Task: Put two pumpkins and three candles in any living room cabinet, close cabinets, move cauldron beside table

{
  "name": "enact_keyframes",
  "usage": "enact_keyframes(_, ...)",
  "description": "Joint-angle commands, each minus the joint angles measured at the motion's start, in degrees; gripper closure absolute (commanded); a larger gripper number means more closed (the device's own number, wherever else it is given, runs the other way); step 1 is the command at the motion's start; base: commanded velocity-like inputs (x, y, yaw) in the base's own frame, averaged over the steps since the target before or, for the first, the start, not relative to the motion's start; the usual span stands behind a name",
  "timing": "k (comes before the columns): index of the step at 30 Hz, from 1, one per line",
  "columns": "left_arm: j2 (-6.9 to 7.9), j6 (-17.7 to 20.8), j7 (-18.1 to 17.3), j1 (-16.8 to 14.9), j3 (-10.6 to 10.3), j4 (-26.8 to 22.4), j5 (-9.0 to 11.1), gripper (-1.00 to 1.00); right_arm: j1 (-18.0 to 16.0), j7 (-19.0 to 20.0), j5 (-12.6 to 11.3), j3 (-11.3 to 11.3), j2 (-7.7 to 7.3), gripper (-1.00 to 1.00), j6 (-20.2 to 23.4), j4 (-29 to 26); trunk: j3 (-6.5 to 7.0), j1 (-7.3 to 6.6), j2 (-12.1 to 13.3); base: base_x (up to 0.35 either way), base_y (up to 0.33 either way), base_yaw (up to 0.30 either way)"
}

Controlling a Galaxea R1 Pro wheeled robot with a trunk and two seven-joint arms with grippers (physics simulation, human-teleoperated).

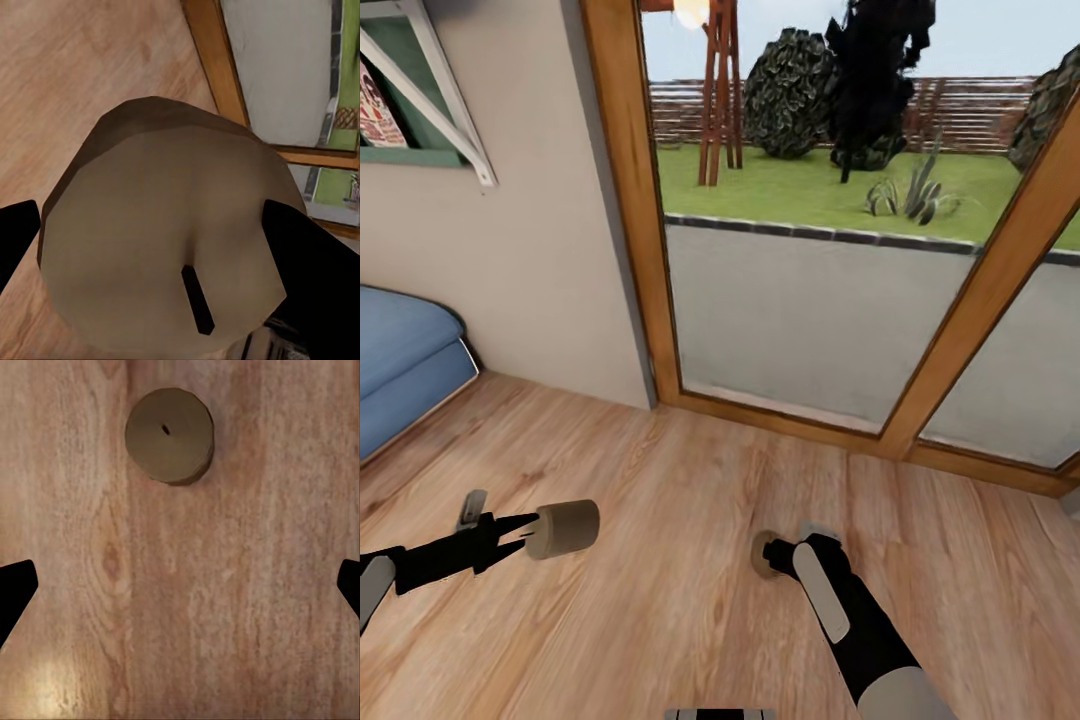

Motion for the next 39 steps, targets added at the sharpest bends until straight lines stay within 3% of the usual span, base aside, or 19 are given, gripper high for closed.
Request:
enact_keyframes(1, -0.02, 0.2, 0.0, 0.0, 0.0, 0.0, 0.4, 1.0, 0.0, 0.0, -0.1, -0.1, -0.01, -1.0, 0.0, 0.0, 0.0, 0.0, 0.0, 0.33, 0.0, 0.0)
enact_keyframes(16, -0.05, 0.1, -0.2, 0.0, 0.0, 0.0, 0.4, 1.0, 0.0, 0.0, -0.3, -0.4, 0.05, -1.0, -0.1, 1.3, 0.0, 0.0, 0.0, 0.327, 0.0, 0.0)
enact_keyframes(23, -0.05, 0.0, -0.3, 0.0, 0.2, 0.0, 0.5, 1.0, -0.1, 0.0, -0.7, -0.4, 0.1, -1.0, -0.1, 2.5, 0.0, 0.0, 0.0, 0.078, 0.0, 0.0)
enact_keyframes(34, -0.05, 0.0, -0.1, 0.0, 0.1, 0.0, 0.5, 1.0, -1.2, 0.2, -0.7, -0.4, 0.84, -1.0, -0.3, 4.9, -1.97, 2.42, -4.4, 0.001, 0.0, 0.0)
enact_keyframes(39, -0.05, 0.0, -0.1, 0.0, 0.1, 0.0, 0.5, 1.0, -5.4, 0.7, -0.8, -0.4, 0.97, -1.0, -1.9, 11.5, -2.87, 3.51, -6.4, 0.0, 0.0, 0.0)
